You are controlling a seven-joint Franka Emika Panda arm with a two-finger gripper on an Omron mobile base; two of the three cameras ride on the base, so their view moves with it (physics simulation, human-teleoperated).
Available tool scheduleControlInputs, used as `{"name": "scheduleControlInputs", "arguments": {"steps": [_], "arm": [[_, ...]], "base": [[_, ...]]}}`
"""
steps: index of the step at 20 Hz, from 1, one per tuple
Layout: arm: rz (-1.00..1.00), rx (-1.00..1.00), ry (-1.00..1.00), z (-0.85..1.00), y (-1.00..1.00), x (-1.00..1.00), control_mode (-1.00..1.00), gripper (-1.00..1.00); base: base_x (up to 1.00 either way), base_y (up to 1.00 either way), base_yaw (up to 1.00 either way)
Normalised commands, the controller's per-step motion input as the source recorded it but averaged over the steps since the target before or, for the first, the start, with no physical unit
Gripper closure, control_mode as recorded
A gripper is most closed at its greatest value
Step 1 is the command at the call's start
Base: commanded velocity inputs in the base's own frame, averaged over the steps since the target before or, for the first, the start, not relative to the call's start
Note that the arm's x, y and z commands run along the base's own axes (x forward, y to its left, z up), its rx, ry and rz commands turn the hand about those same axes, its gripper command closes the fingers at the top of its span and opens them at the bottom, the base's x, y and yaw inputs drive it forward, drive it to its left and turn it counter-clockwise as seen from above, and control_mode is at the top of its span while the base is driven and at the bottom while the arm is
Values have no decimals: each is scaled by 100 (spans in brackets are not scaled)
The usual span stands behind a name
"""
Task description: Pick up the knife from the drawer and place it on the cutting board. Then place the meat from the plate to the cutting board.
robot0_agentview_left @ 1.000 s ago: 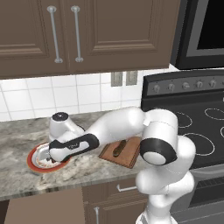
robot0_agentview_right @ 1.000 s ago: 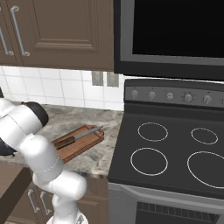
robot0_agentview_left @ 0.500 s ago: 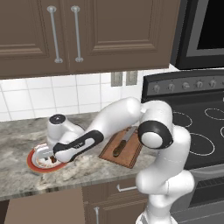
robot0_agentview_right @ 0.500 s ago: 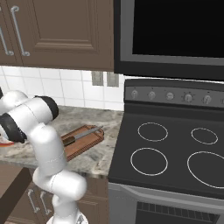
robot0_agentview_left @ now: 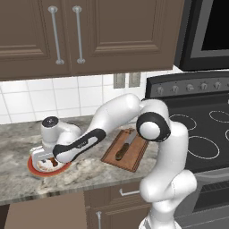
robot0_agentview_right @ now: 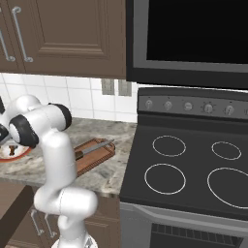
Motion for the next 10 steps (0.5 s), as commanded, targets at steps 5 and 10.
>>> {"name": "scheduleControlInputs", "arguments": {"steps": [5, 10], "arm": [[0, 0, 0, -5, 0, 11, -100, -100], [0, 0, 1, -13, 0, 6, -100, -100]], "base": [[0, 0, 0], [0, 0, 0]]}}
